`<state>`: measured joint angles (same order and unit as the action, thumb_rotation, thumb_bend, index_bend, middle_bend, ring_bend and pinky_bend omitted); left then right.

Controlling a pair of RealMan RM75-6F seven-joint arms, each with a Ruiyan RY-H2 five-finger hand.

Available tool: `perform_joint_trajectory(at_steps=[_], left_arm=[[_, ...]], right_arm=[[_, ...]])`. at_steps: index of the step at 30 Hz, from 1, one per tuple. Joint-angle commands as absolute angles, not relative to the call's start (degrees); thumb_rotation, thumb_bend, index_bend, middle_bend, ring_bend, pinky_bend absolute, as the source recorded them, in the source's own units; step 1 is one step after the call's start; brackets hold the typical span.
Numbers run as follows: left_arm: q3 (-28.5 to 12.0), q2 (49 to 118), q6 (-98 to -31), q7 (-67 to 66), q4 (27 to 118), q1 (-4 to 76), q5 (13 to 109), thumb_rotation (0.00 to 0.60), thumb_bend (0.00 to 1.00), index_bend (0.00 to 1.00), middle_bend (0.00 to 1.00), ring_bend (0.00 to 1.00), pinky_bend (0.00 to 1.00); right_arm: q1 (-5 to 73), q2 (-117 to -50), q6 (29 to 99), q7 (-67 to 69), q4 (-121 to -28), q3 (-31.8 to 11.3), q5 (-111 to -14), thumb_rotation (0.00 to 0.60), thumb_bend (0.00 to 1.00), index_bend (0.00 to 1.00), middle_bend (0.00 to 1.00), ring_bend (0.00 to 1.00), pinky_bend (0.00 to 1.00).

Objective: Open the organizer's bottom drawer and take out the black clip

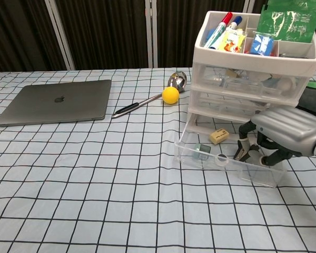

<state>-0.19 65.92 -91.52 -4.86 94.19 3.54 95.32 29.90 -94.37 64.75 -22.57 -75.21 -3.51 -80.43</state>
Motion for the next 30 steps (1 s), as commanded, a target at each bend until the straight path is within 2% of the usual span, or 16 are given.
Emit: perform_joint_trajectory(at_steps=[1, 17, 30], left_arm=[[-0.2, 65.9, -91.6, -4.9, 94.2, 3.5, 95.3, 0.600, 0.17, 0.00, 0.00, 0.00, 0.00], [-0.2, 65.9, -91.6, -4.9, 94.3, 3.5, 95.3, 0.600, 0.17, 0.00, 0.00, 0.00, 0.00], [-0.2, 65.8, -91.8, -5.0, 94.4, 3.4, 95.5, 0.600, 0.17, 0.00, 0.00, 0.00, 0.00]], right_arm=[[29.8, -94.1, 65.0, -22.9, -75.7, -3.5, -80.7, 0.600, 0.40, 0.62, 1.00, 1.00, 1.00], [29.3, -92.6, 66.2, -24.8, -78.8, -3.7, -81.4, 0.600, 0.40, 0.62, 1.00, 1.00, 1.00], [28.1, -88.2, 70.3, -26.7, -85.9, -4.0, -84.0, 0.600, 0.40, 0.62, 1.00, 1.00, 1.00]])
